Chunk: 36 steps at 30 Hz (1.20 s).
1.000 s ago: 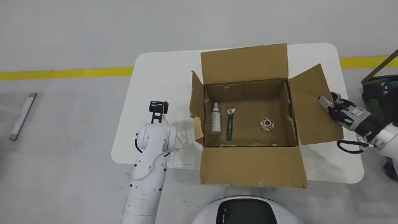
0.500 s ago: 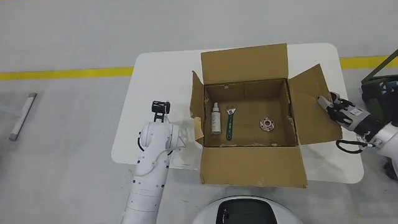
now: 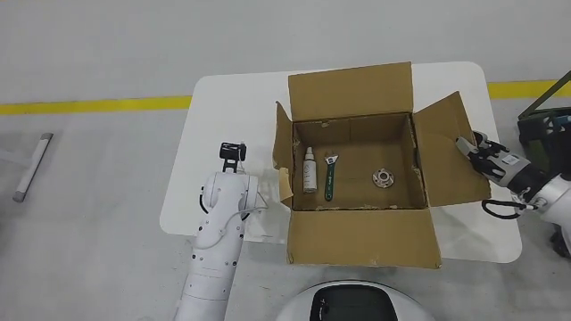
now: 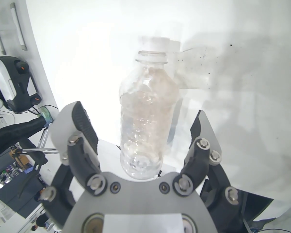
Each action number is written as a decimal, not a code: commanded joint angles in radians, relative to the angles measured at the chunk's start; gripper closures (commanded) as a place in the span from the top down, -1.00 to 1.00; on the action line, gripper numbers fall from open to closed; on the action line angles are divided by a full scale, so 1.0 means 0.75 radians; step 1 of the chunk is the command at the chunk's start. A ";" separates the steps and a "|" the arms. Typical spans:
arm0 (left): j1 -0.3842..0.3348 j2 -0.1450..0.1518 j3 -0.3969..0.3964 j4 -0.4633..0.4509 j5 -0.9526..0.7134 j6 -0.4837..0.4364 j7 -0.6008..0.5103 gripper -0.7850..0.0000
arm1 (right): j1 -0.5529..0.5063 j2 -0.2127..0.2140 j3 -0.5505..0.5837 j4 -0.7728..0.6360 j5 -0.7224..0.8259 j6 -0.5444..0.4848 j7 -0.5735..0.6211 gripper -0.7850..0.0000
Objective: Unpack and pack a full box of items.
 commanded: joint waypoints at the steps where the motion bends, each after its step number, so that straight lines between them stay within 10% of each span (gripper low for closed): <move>1: 0.005 0.002 0.005 -0.039 0.045 -0.008 -0.003 1.00 | 0.001 0.001 -0.002 0.000 0.000 -0.001 0.000 -1.00; 13: 0.109 0.013 -0.039 -0.594 0.265 -0.069 -0.086 1.00 | 0.009 0.003 -0.022 0.008 -0.019 -0.003 -0.001 -1.00; 23: 0.023 -0.009 -0.094 -1.040 -0.186 -0.089 -0.062 1.00 | 0.026 0.006 -0.048 0.018 -0.046 0.003 -0.003 -1.00; 34: -0.022 -0.016 -0.046 -0.977 -0.773 -0.213 0.008 1.00 | 0.030 0.007 -0.057 0.023 -0.055 0.017 -0.014 -1.00; 35: -0.025 -0.015 -0.028 -0.936 -0.766 -0.218 -0.002 0.93 | 0.031 0.007 -0.056 0.024 -0.056 0.017 -0.018 -1.00; 36: -0.029 -0.015 -0.015 -0.905 -0.772 -0.208 0.008 0.06 | 0.032 0.007 -0.056 0.025 -0.056 0.017 -0.019 -1.00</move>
